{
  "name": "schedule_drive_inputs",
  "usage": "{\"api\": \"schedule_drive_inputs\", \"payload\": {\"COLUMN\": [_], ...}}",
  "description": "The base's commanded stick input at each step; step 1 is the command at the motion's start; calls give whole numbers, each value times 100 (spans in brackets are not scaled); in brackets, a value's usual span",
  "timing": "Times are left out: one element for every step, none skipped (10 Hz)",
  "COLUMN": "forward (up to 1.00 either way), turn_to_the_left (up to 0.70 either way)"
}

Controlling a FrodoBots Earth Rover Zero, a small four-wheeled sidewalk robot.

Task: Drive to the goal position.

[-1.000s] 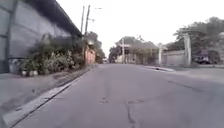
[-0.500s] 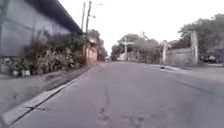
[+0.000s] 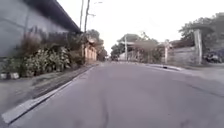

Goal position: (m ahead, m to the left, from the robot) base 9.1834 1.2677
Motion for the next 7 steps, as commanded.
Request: {"api": "schedule_drive_inputs", "payload": {"forward": [100, 100, 100, 100, 100, 100, 100], "turn_to_the_left": [-6, 0, 0, 0, 0, 0, 0]}}
